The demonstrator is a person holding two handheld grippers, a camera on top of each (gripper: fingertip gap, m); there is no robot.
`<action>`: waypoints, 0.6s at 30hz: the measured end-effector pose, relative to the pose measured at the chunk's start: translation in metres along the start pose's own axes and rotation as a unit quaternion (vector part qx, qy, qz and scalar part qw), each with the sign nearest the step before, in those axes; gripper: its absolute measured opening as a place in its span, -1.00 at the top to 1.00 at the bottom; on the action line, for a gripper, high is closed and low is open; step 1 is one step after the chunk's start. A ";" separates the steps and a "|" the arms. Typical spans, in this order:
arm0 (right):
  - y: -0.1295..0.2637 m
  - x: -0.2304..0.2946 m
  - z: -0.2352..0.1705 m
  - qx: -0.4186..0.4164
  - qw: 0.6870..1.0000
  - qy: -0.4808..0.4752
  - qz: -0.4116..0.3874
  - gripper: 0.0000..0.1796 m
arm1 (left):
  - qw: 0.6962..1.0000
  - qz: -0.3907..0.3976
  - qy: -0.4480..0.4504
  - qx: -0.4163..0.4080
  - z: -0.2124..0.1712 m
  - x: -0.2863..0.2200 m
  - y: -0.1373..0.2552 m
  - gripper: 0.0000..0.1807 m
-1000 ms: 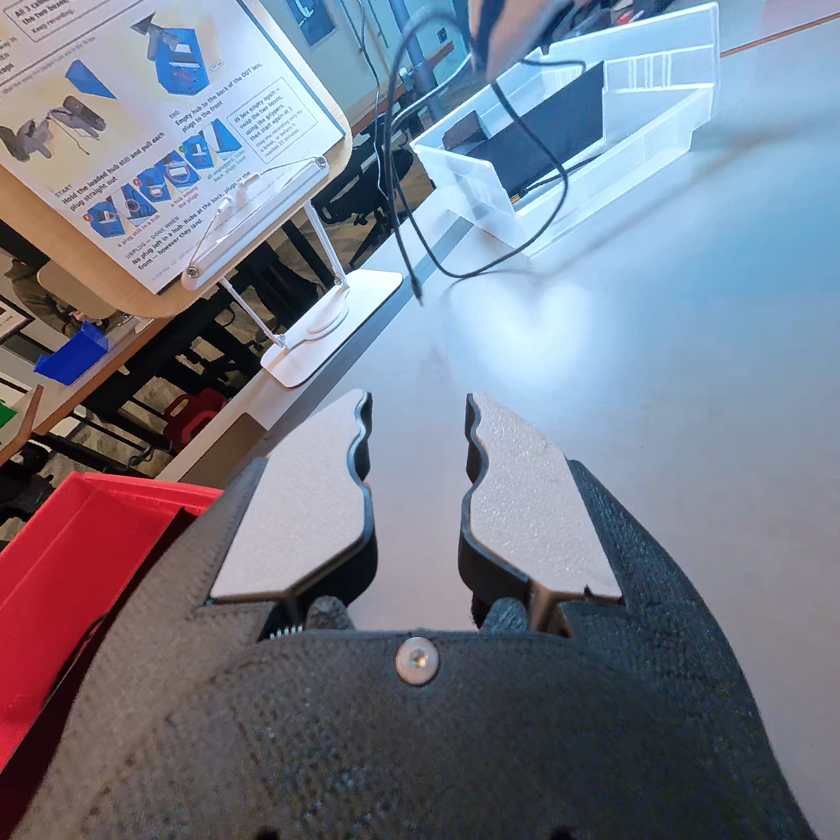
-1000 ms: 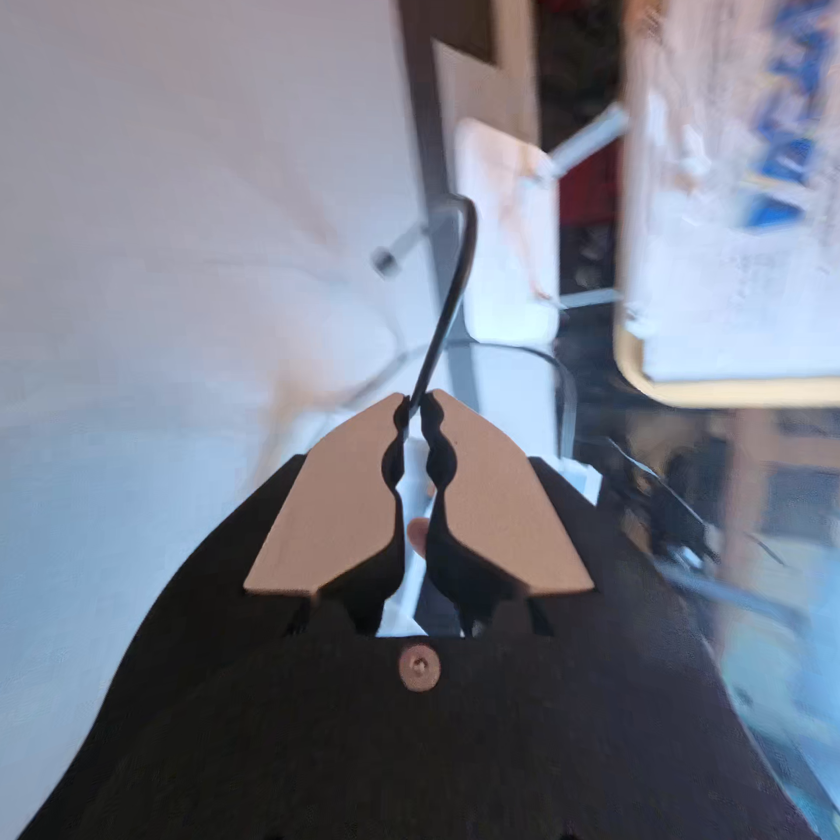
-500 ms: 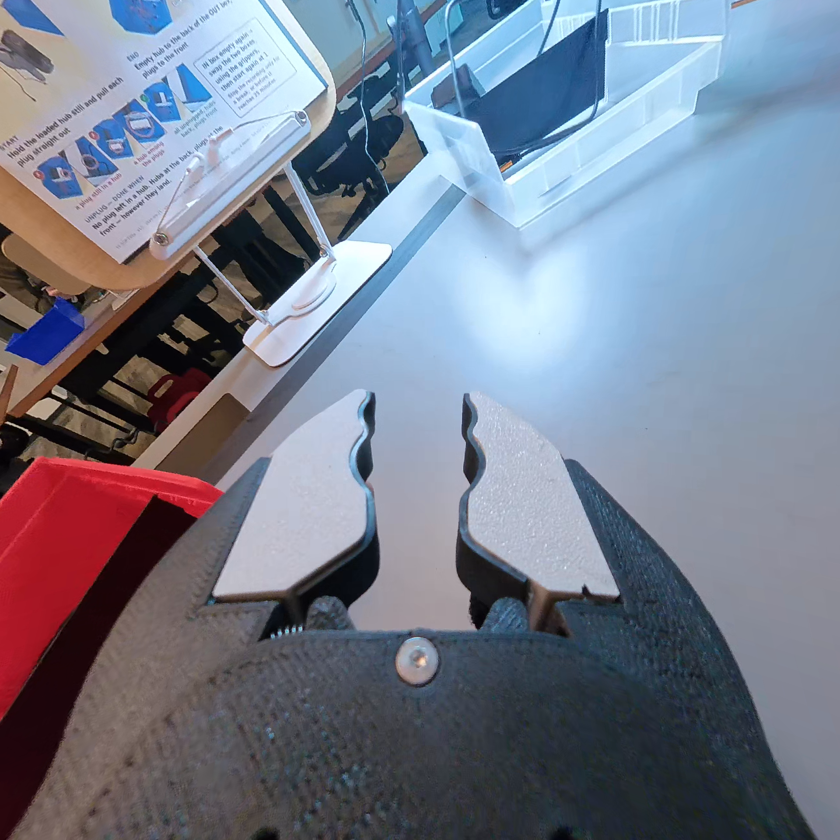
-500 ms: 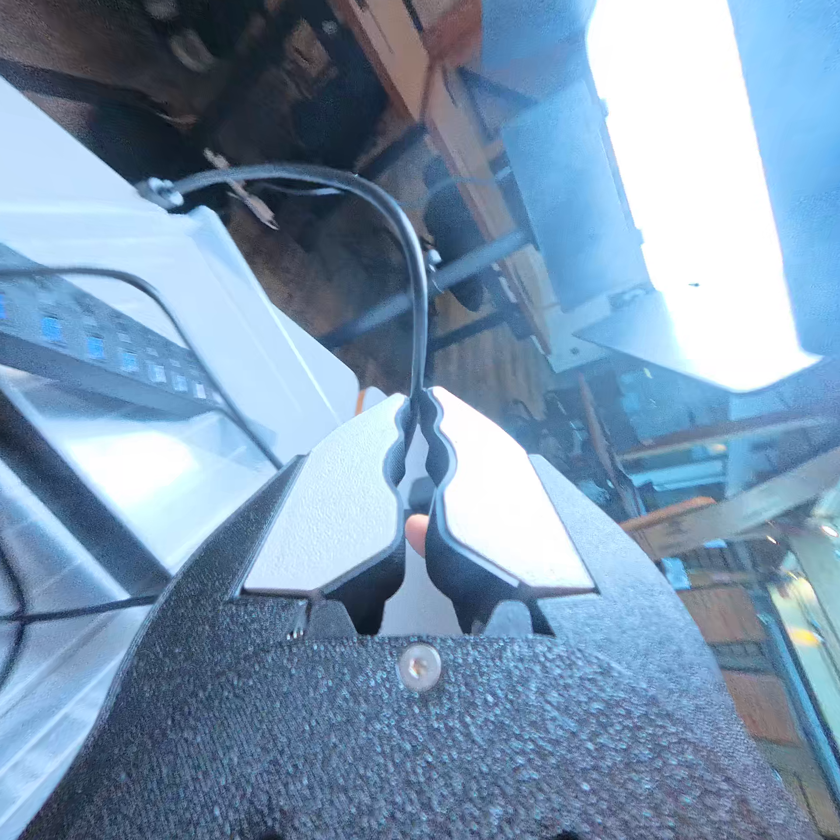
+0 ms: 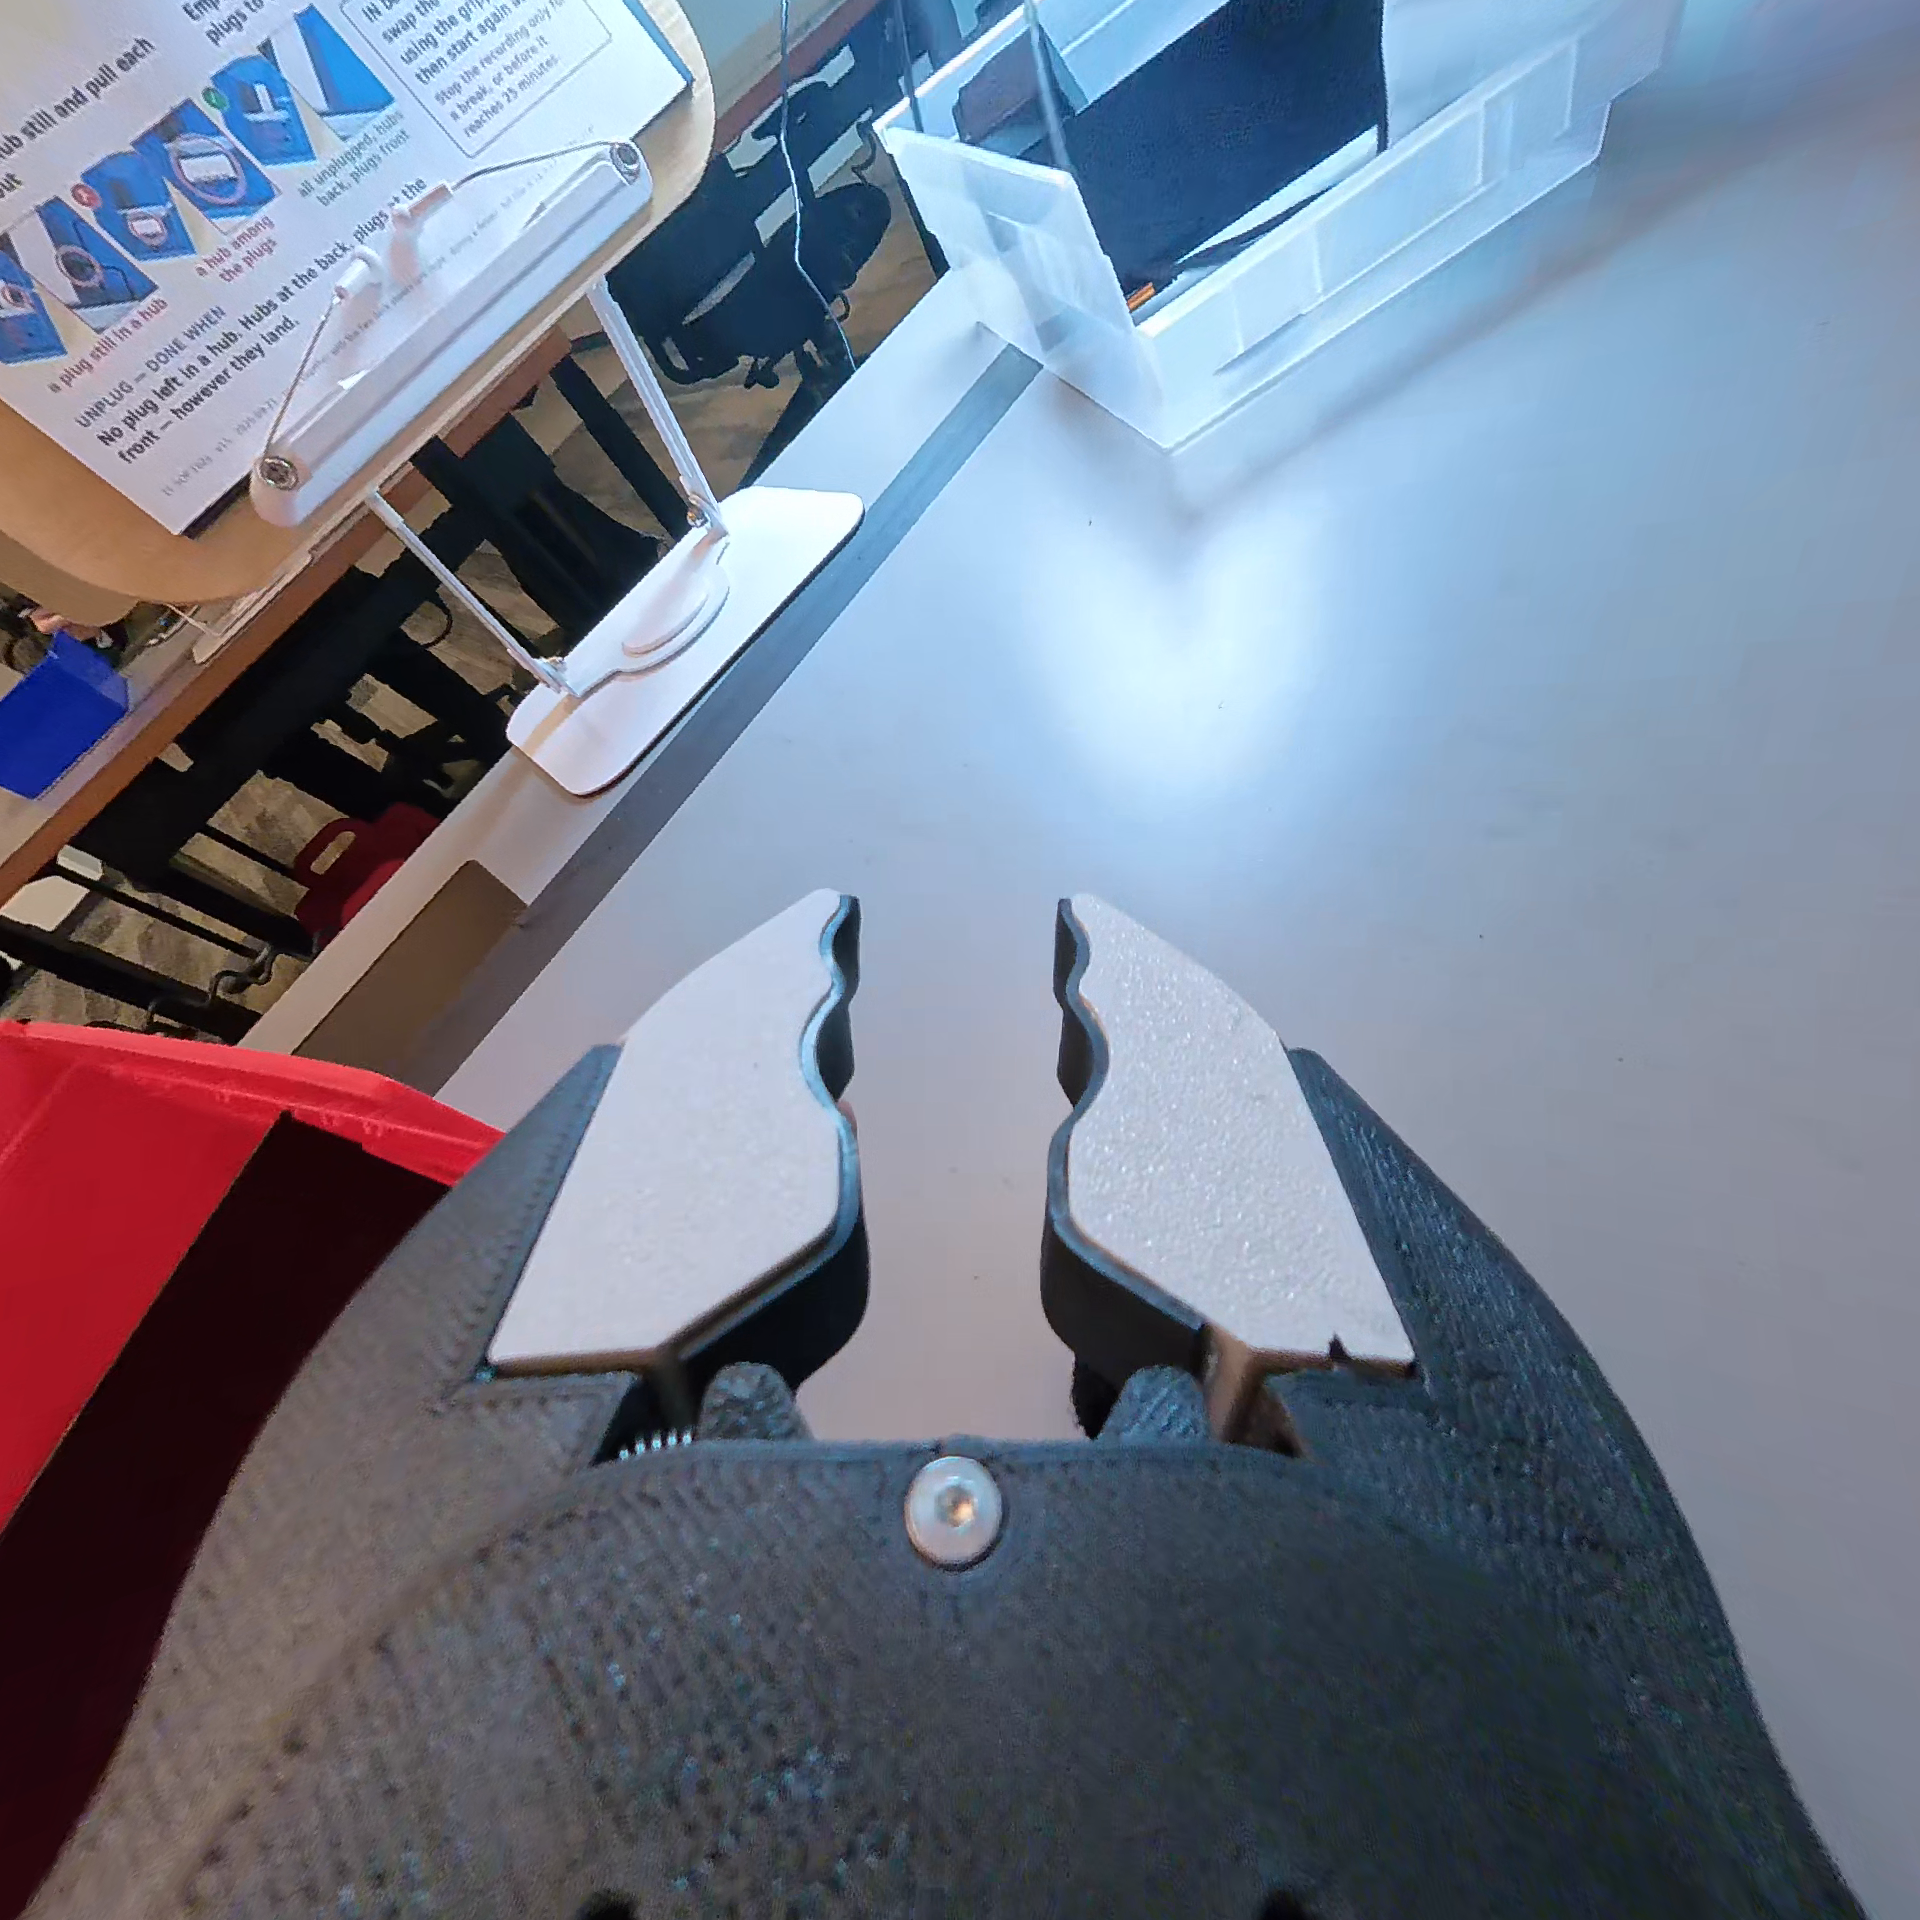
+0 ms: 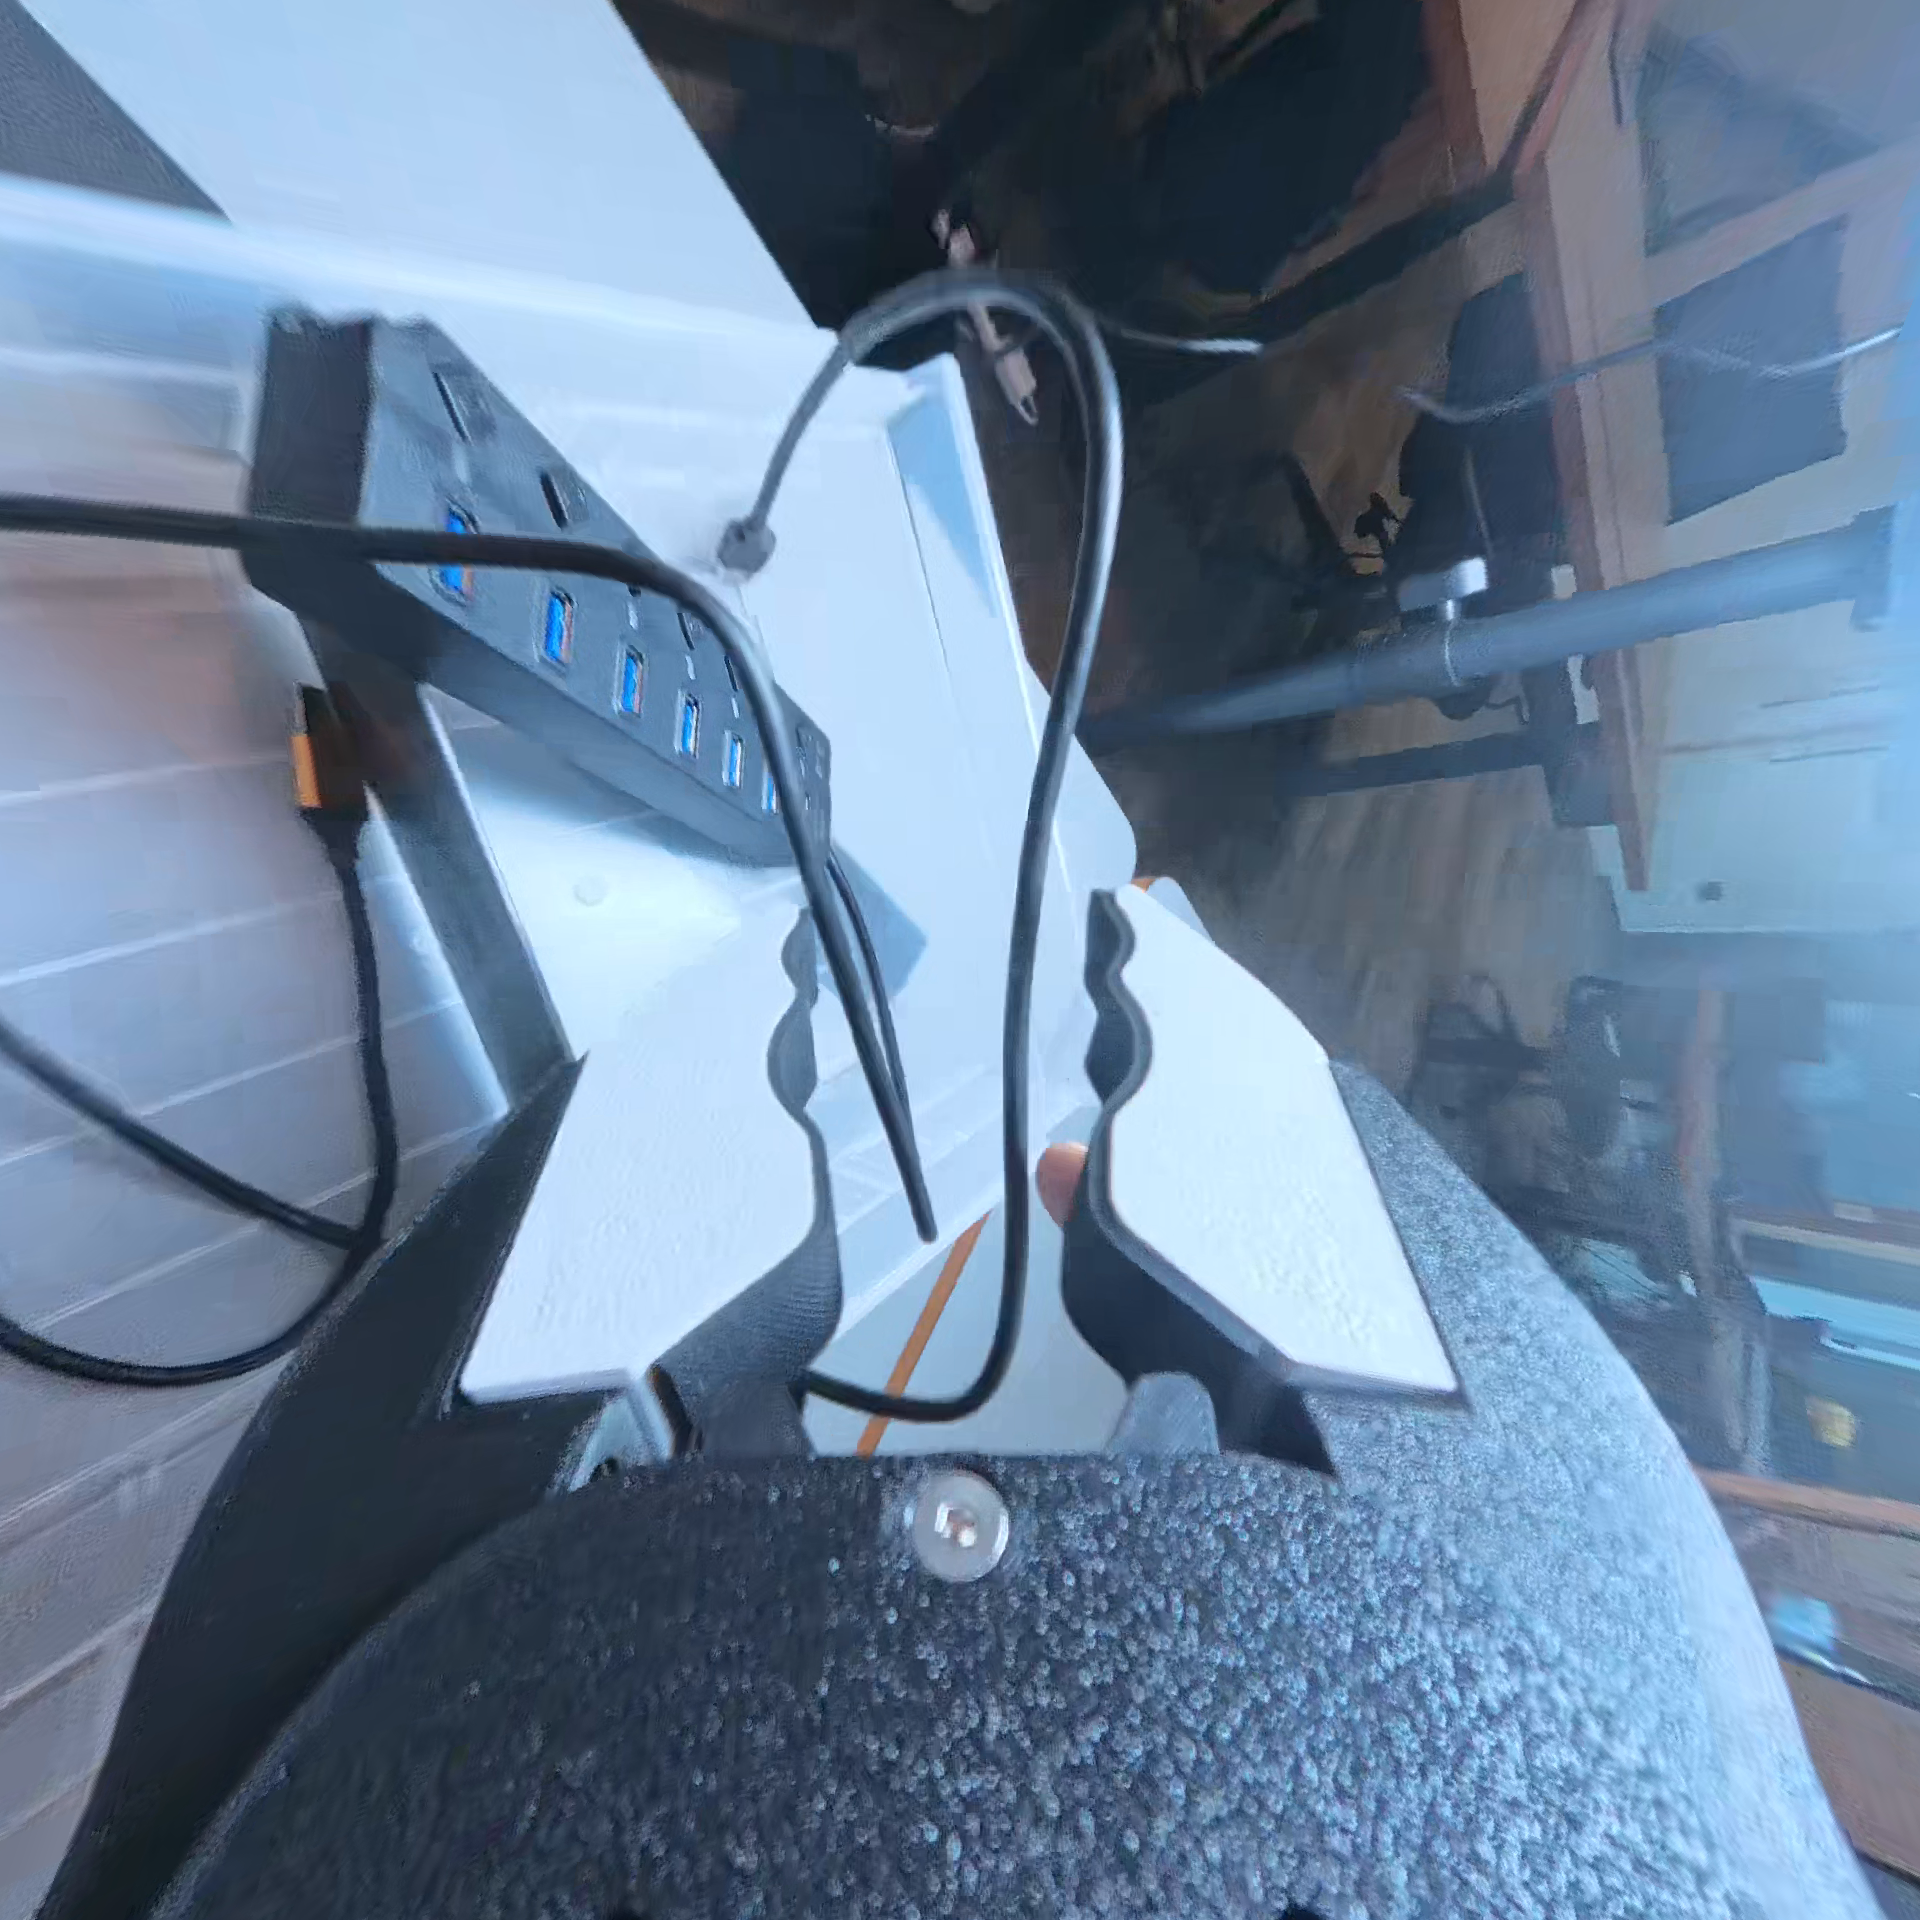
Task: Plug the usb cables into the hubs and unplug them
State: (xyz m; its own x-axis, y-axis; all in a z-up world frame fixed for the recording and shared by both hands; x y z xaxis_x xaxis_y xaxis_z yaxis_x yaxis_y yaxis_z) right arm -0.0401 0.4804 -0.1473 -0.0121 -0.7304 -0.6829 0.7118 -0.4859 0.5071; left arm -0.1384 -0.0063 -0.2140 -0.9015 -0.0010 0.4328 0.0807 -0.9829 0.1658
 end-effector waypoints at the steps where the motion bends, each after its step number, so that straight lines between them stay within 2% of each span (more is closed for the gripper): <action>1: 0.008 -0.003 0.009 -0.017 1.000 -0.007 0.002 0.42 | 1.000 -0.001 0.001 0.000 0.000 0.000 0.000 0.61; 6: 0.054 0.008 0.039 -0.077 0.996 0.021 0.030 0.46 | 1.000 -0.003 0.001 -0.001 0.001 0.000 0.001 0.61; 8: 0.065 0.033 0.033 -0.061 0.993 0.065 0.072 0.50 | 1.000 -0.004 0.000 -0.001 0.001 -0.002 0.000 0.61; 10: 0.070 0.066 0.013 -0.011 0.983 0.120 0.138 0.53 | 1.000 -0.008 0.000 -0.001 0.001 -0.004 -0.001 0.61; 14: 0.062 0.126 -0.018 0.076 0.955 0.158 0.238 0.53 | 1.000 -0.016 -0.004 0.002 0.001 -0.009 -0.004 0.60; 18: 0.034 0.167 -0.012 0.062 0.949 0.128 0.281 0.55 | 1.000 -0.016 -0.010 0.003 0.002 -0.011 -0.002 0.60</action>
Point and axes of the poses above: each gripper's, where its closed fingertips meet, y back along the fingers, z out of its top, x = y × z across the jaws, the point moved 1 cm from there along y, back along the fingers, and after that the axes turned 13 degrees about -x, right-handed, at the moved point
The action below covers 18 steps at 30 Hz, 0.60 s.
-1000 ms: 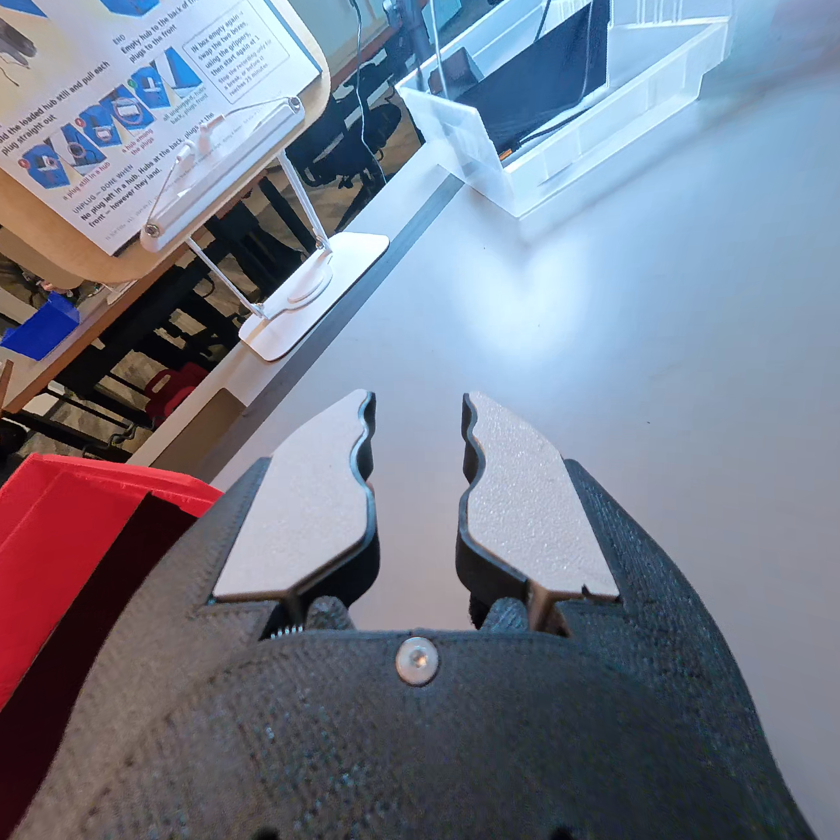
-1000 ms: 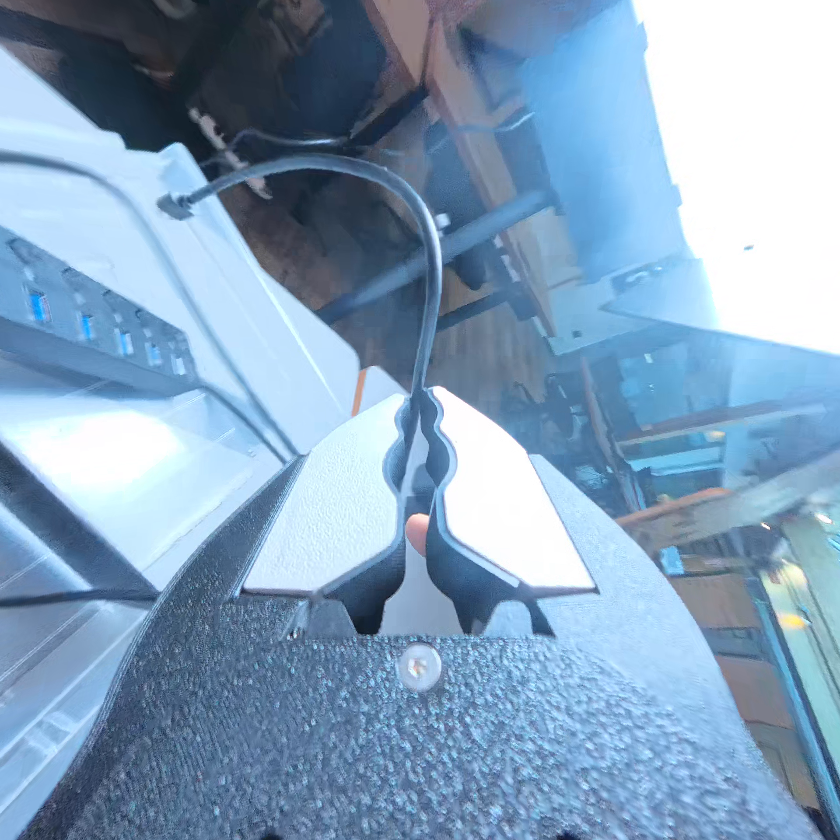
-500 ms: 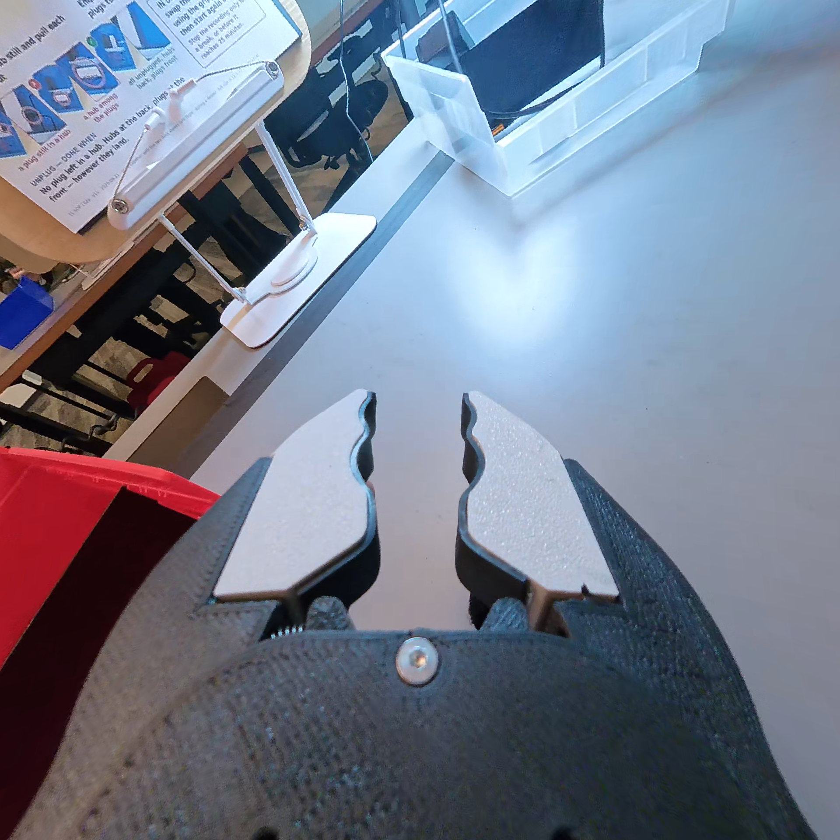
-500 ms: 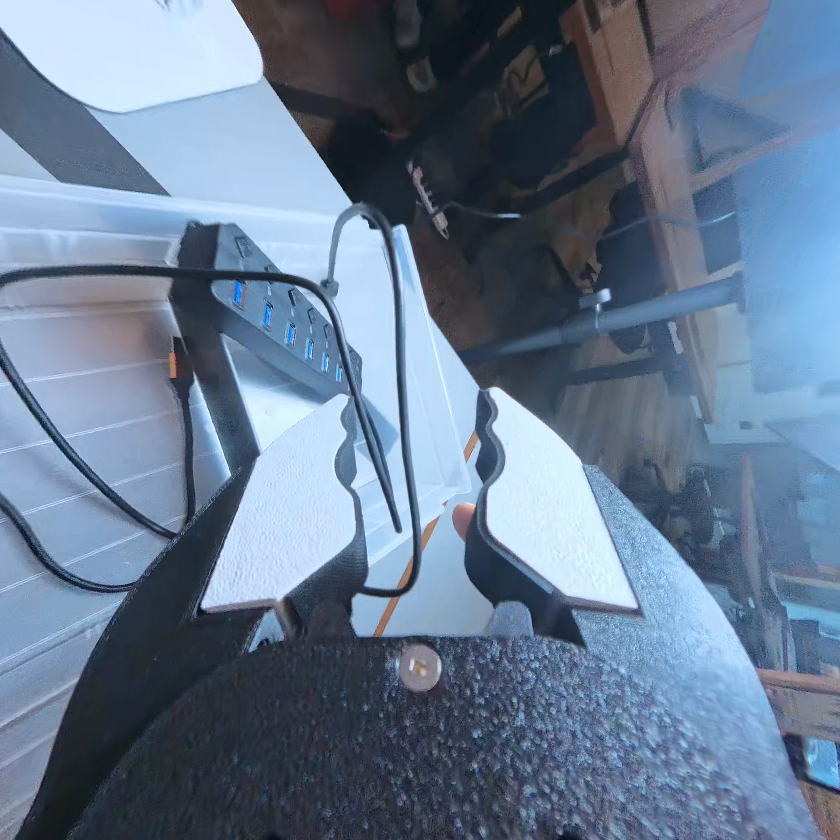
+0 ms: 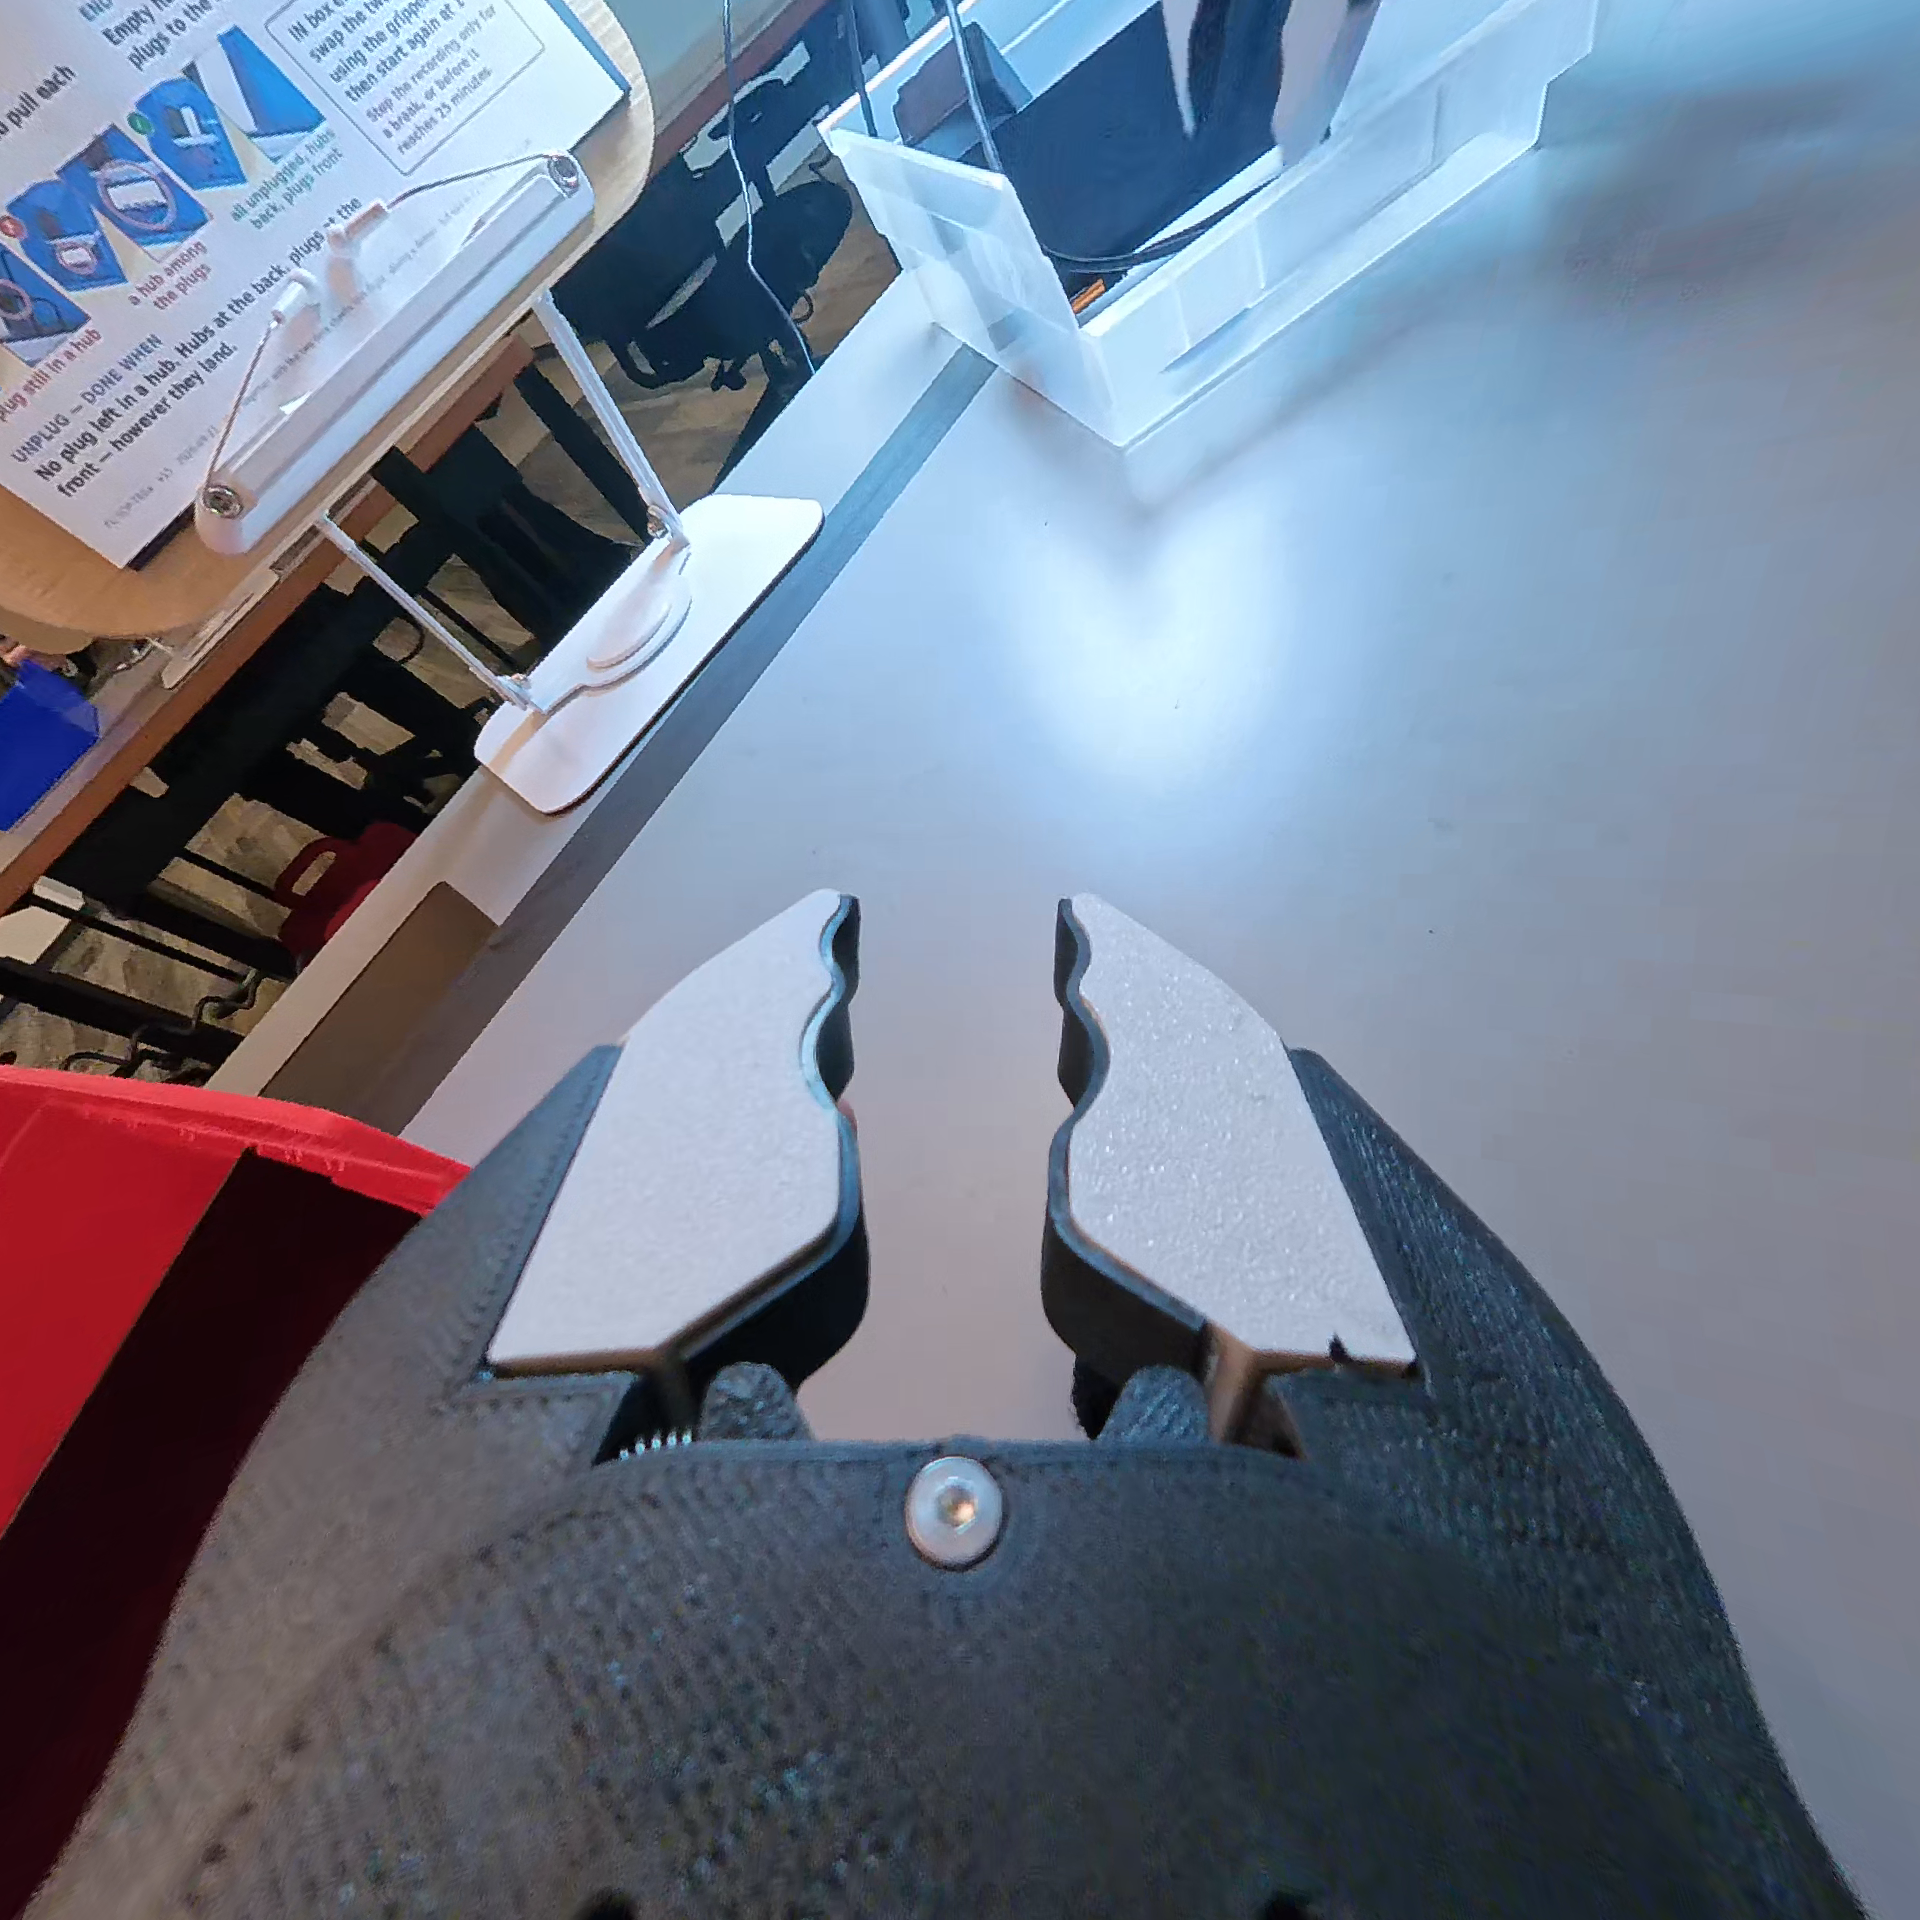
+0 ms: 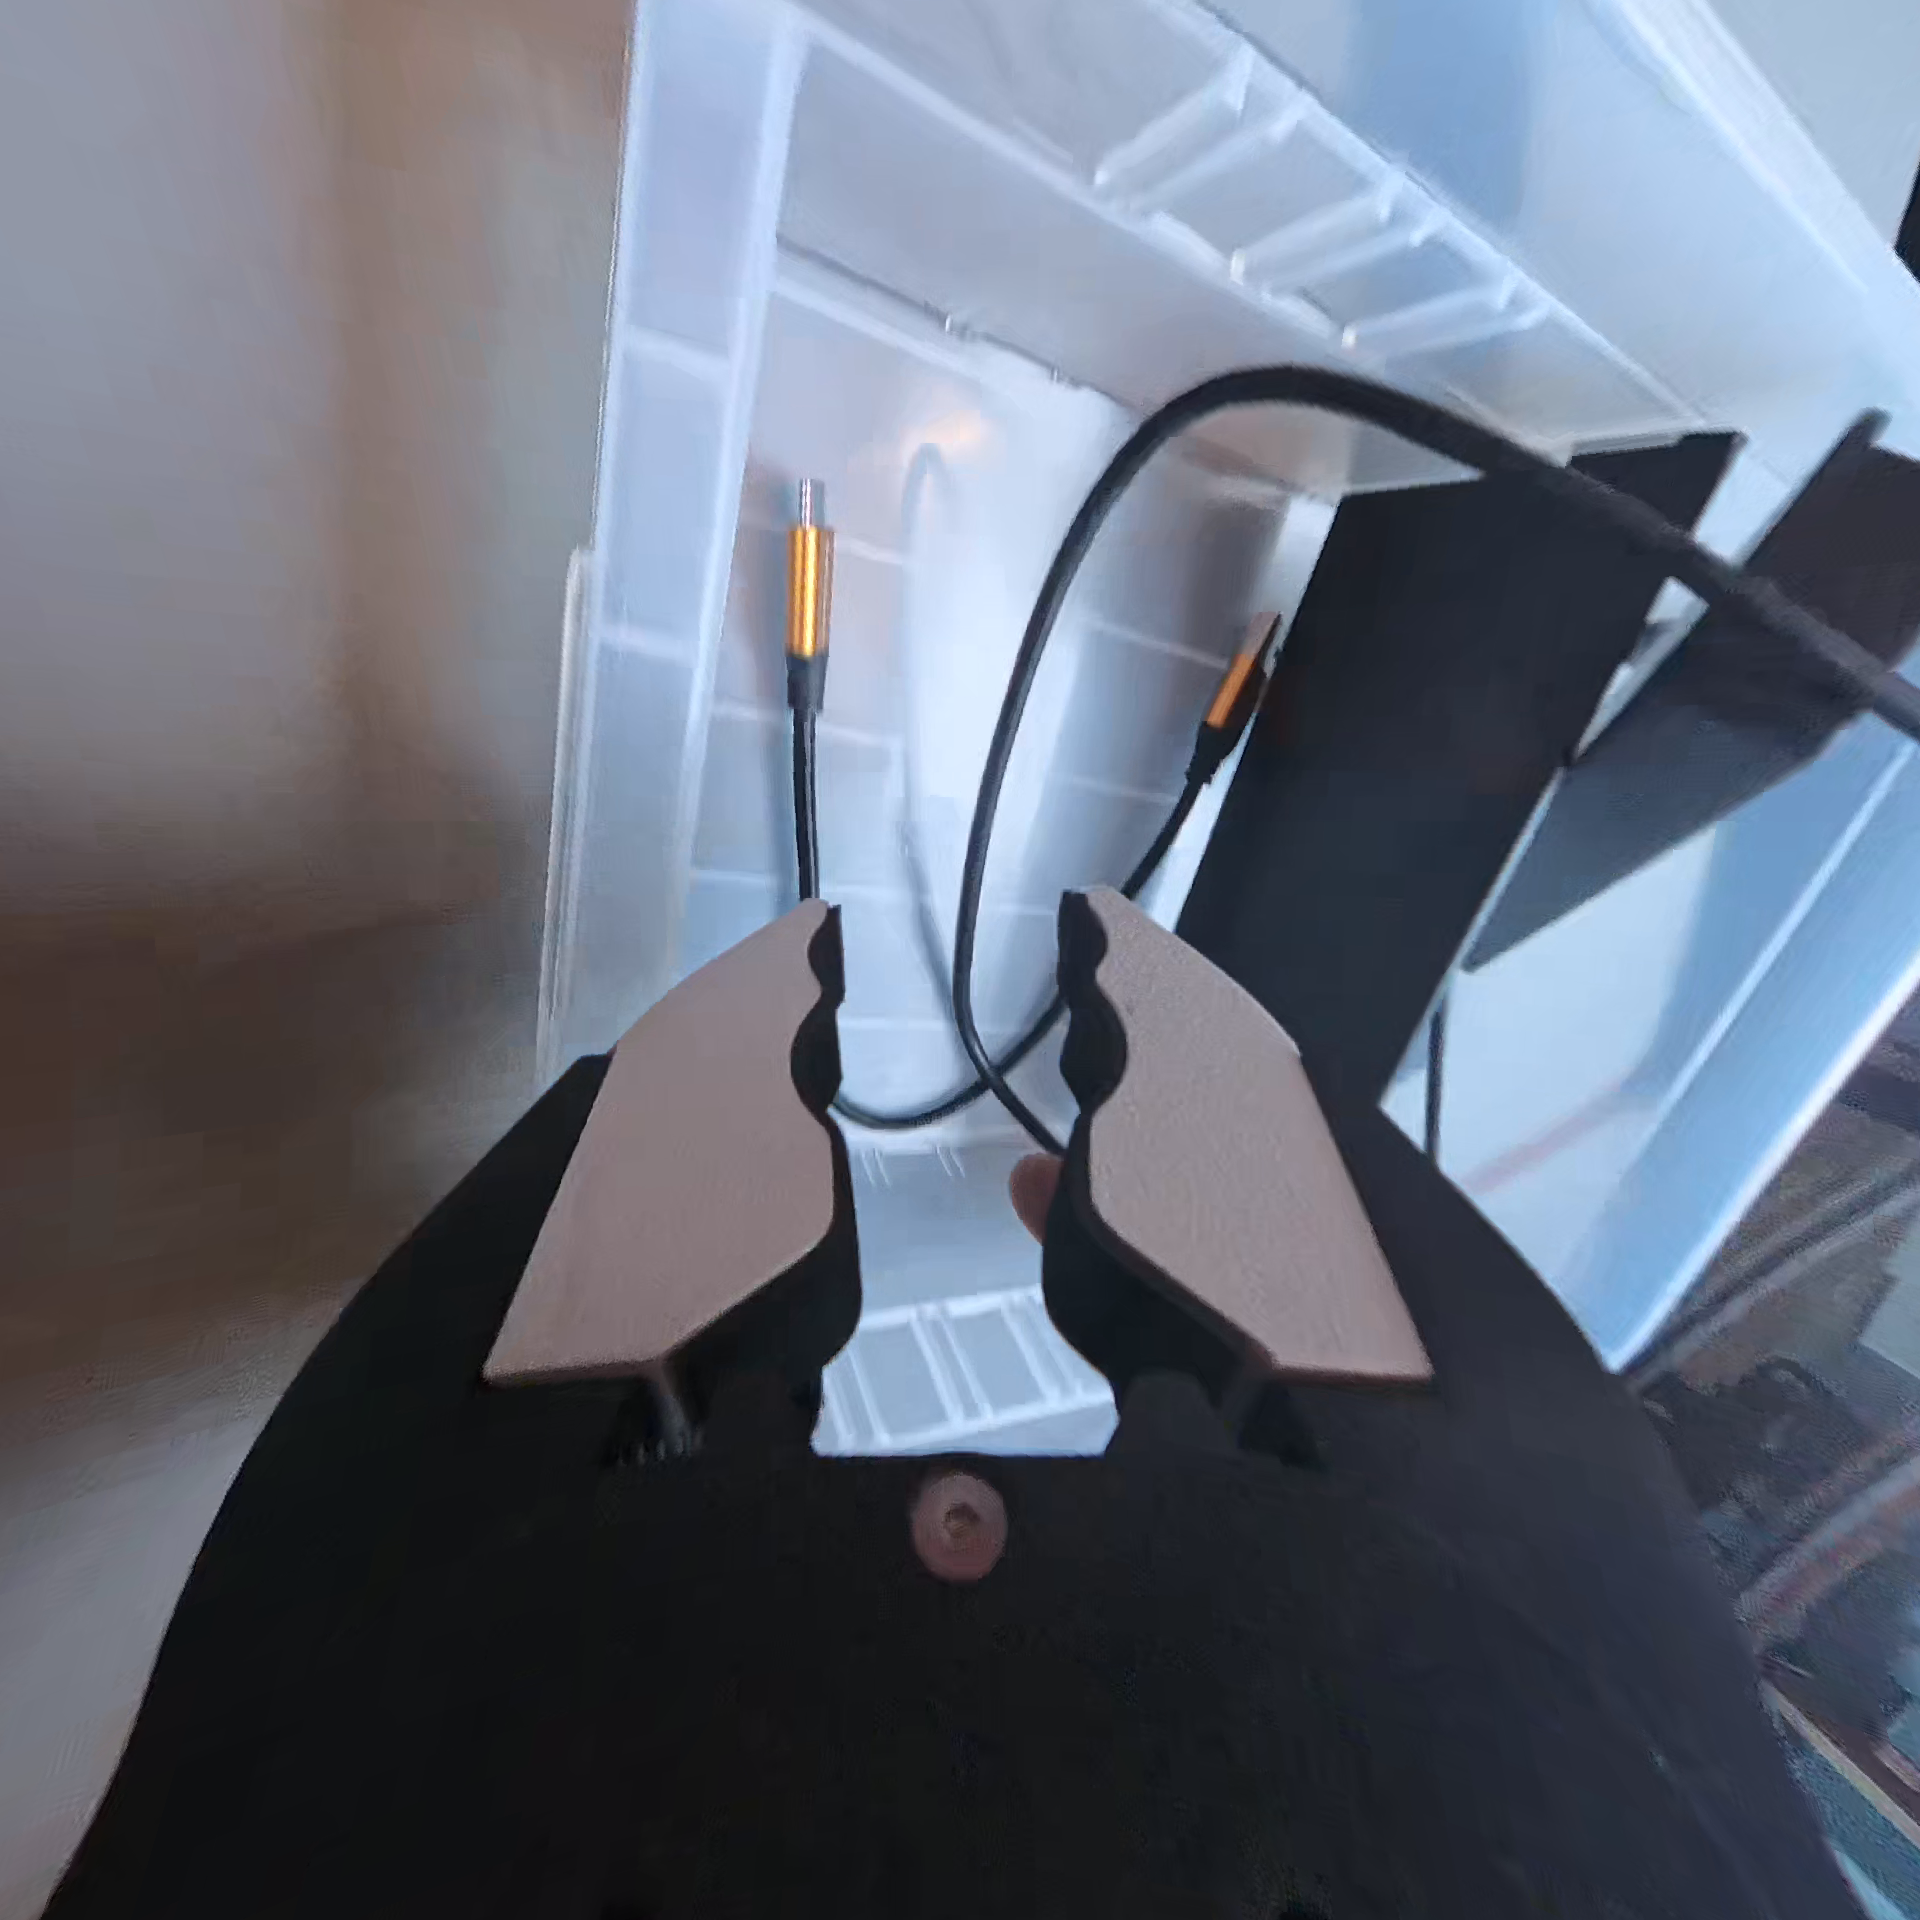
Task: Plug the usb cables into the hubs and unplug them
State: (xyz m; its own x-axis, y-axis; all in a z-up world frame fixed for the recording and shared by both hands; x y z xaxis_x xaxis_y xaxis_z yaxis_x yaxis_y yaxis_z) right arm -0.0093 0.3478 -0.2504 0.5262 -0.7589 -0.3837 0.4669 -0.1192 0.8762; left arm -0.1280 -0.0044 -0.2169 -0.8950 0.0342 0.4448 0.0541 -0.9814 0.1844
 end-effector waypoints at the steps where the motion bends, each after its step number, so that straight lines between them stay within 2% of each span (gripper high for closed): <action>1: -0.009 -0.001 0.005 -0.009 1.000 -0.008 0.002 0.56 | 1.000 0.001 0.001 -0.001 0.001 0.000 0.001 0.60; 3: -0.026 -0.003 0.010 -0.020 0.999 -0.029 0.007 0.60 | 1.000 0.002 0.003 -0.003 0.002 0.001 0.001 0.60; 4: -0.032 -0.006 0.010 -0.020 0.999 -0.034 0.000 0.68 | 1.000 0.002 0.003 -0.003 0.002 0.002 0.001 0.60; 5: -0.035 -0.010 0.009 -0.018 0.999 -0.029 -0.013 0.89 | 1.000 0.002 0.002 -0.003 0.001 0.002 0.002 0.60; 7: -0.028 -0.015 0.015 -0.029 0.999 -0.015 -0.025 0.94 | 1.000 0.002 0.002 -0.003 0.001 0.003 0.003 0.60; 10: 0.016 -0.032 0.034 -0.074 0.995 -0.002 -0.070 0.95 | 1.000 0.002 0.006 -0.006 0.002 0.005 0.003 0.61; 14: 0.090 -0.090 0.036 -0.067 0.966 0.087 -0.234 0.95 | 1.000 -0.004 0.012 -0.001 -0.002 0.003 0.001 0.61; 16: 0.105 -0.116 0.028 -0.052 0.949 0.115 -0.289 0.95 | 1.000 -0.005 0.007 0.002 -0.002 0.000 0.000 0.61; 18: 0.100 -0.136 0.013 -0.030 0.941 0.116 -0.317 0.95 | 1.000 -0.005 0.001 0.003 -0.001 -0.001 0.000 0.61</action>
State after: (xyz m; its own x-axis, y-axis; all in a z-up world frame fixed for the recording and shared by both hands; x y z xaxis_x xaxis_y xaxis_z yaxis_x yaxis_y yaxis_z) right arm -0.0434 0.4304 -0.1066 0.2657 -0.3862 -0.8833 0.7748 -0.4596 0.4340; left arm -0.1274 -0.0044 -0.2186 -0.8964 0.0430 0.4412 0.0486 -0.9798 0.1942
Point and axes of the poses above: each gripper's, where its closed fingertips meet, y back along the fingers, z out of its top, x = y × z across the jaws, the point moved 1 cm from there along y, back along the fingers, and after that the axes turned 13 degrees about -x, right-handed, at the moved point
